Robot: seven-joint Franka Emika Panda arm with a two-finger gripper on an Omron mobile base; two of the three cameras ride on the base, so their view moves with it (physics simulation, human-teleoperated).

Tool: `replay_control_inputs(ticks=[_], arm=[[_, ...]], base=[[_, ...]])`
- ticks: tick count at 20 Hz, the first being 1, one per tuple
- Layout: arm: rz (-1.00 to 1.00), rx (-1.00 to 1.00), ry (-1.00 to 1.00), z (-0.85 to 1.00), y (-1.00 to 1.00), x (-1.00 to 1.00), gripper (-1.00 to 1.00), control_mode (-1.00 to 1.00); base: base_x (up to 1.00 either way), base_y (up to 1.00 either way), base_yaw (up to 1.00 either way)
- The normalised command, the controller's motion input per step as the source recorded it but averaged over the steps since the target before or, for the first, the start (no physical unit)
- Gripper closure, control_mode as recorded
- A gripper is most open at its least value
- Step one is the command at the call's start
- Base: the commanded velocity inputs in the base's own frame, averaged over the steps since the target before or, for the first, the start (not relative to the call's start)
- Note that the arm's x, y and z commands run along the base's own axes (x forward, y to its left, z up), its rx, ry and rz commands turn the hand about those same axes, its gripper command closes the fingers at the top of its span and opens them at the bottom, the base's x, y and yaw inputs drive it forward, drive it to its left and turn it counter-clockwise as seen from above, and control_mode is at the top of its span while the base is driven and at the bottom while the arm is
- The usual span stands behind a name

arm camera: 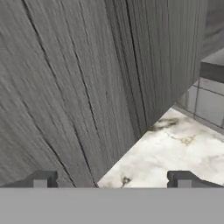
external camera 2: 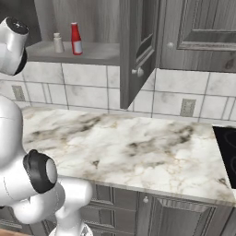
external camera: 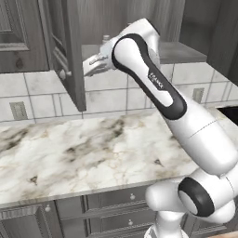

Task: Move the shaker and ketchup from the cabinet to the dining counter.

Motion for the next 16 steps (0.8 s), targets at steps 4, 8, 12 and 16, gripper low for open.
replay_control_inputs(ticks=[4,8,12,16], arm=[[-0.12,-0.02,-0.17,0.0,0.28,0.0,-1.0,-1.0],[-0.31,-0.01,-0.16,0.08,-0.18,0.14,-1.0,-1.0],[-0.44,0.0,-0.06,0.18,-0.95,0.38,-1.0,-1.0],[-0.48,0.0,0.0,0.29,-0.88,0.51,-1.0,-1.0]], base=[[0.0,0.0,0.0],[0.0,0.0,0.0],[0.0,0.0,0.0],[0.0,0.0,0.0]])
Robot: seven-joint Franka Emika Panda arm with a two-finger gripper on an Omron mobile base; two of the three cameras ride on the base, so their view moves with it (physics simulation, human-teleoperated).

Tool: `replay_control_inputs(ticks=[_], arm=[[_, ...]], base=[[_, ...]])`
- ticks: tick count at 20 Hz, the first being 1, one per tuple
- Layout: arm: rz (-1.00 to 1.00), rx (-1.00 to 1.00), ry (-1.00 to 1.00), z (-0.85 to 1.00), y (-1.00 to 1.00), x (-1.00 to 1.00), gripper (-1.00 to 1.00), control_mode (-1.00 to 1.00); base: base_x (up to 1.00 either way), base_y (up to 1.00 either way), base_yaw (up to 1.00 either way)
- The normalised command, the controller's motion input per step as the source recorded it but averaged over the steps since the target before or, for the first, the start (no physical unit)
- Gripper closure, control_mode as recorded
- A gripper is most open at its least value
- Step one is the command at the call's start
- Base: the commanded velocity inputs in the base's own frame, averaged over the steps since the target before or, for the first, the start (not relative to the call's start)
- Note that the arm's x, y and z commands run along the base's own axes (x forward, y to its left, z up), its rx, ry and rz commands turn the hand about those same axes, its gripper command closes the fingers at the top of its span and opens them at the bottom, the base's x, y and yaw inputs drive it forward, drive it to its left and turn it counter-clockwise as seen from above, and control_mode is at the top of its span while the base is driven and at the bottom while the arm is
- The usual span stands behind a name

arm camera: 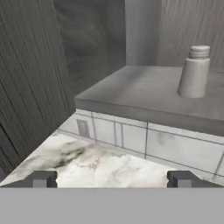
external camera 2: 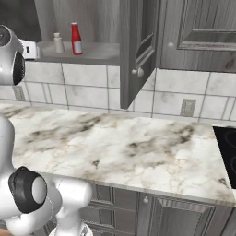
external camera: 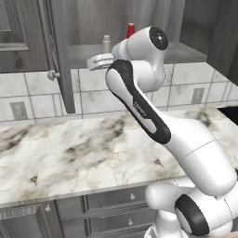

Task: Move the shaker and ketchup from the cabinet to the dining counter.

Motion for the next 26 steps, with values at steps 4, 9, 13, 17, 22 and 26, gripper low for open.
replay_control_inputs(ticks=[4,9,13,17,22,26], arm=[[-0.4,0.0,0.0,0.35,-0.9,0.54,-1.0,-1.0],[-0.26,0.0,0.0,0.22,-0.79,0.17,-1.0,-1.0],[-0.15,0.06,0.0,0.26,-0.95,0.09,-1.0,-1.0],[-0.02,0.09,-0.03,0.1,-0.6,0.09,-1.0,-1.0],[0.01,0.0,0.0,-0.01,-0.05,0.32,-1.0,-1.0],[0.06,0.0,-0.05,0.0,0.03,0.53,-1.0,-1.0]], base=[[0.0,0.0,0.0],[0.0,0.0,0.0],[0.0,0.0,0.0],[0.0,0.0,0.0],[0.0,0.0,0.0],[0.0,0.0,0.0]])
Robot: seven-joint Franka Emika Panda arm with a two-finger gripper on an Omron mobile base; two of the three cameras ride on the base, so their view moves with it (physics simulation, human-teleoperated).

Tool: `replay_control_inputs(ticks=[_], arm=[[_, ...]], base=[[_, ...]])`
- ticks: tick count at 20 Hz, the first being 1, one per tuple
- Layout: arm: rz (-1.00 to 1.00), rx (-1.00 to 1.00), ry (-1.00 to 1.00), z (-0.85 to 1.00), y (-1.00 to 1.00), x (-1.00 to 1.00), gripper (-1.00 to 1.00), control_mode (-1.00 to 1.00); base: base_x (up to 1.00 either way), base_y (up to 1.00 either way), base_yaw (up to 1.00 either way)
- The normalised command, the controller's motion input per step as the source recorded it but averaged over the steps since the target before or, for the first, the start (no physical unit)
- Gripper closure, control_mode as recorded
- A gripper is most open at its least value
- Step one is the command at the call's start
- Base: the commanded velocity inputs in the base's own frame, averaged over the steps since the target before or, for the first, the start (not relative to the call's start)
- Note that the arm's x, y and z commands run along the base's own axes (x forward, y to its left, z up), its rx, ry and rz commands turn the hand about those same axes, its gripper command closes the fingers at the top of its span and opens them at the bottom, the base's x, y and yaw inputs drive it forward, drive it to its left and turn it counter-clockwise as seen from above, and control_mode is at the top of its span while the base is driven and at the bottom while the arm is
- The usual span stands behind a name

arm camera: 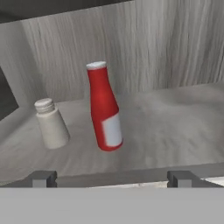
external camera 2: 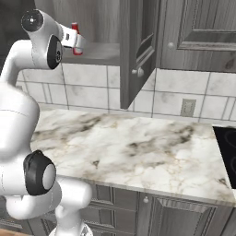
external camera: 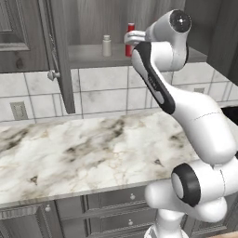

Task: Move the shaker and ketchup from the cabinet to the dining counter.

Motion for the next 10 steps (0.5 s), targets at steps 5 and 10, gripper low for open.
replay_control_inputs(ticks=[5,10], arm=[[0.05,-0.02,-0.02,0.0,0.1,0.59,-1.0,-1.0],[0.0,-0.01,0.0,0.0,0.0,0.26,-1.0,-1.0]], base=[[0.0,0.0,0.0],[0.0,0.0,0.0]])
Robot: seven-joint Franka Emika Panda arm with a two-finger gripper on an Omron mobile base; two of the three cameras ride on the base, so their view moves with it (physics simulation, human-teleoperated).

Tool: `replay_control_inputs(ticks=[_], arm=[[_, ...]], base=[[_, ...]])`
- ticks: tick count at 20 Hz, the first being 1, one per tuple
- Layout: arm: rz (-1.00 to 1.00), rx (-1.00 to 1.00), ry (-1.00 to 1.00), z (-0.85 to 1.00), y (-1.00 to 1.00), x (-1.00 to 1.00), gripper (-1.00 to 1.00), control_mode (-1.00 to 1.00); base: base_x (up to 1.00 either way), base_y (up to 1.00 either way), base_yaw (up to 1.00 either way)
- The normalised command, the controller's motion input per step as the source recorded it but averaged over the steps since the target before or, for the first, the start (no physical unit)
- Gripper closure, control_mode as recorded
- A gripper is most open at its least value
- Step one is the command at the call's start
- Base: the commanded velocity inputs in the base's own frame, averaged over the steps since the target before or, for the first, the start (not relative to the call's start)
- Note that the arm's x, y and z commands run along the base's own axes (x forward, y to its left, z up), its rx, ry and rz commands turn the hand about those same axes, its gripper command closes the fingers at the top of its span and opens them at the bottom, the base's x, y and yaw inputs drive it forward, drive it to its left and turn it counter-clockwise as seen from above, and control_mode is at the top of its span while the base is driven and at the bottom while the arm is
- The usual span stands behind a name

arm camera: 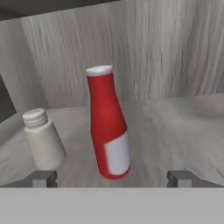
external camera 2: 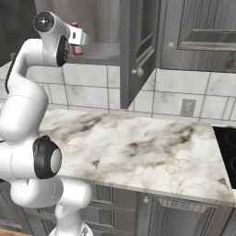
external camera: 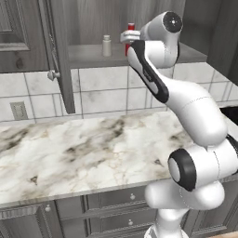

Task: Move the shaker and ketchup from the cabinet to the dining counter.

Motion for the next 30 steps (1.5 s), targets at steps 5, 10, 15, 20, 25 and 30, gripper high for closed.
replay_control_inputs(ticks=[5,10,15,20,25,30], arm=[[0.0,-0.06,0.0,0.0,0.04,0.16,-1.0,-1.0],[0.0,-0.07,0.0,0.0,0.08,0.19,-1.0,-1.0],[0.0,0.0,0.0,0.0,0.0,0.21,-1.0,-1.0],[0.0,0.0,0.0,0.0,0.01,0.22,-1.0,-1.0],[0.0,0.0,0.0,0.0,0.0,0.2,-1.0,-1.0],[0.0,0.0,0.0,-0.01,0.0,0.17,-1.0,-1.0]], base=[[0.0,0.0,0.0],[0.0,0.0,0.0],[0.0,0.0,0.0],[0.0,0.0,0.0],[0.0,0.0,0.0],[0.0,0.0,0.0]])
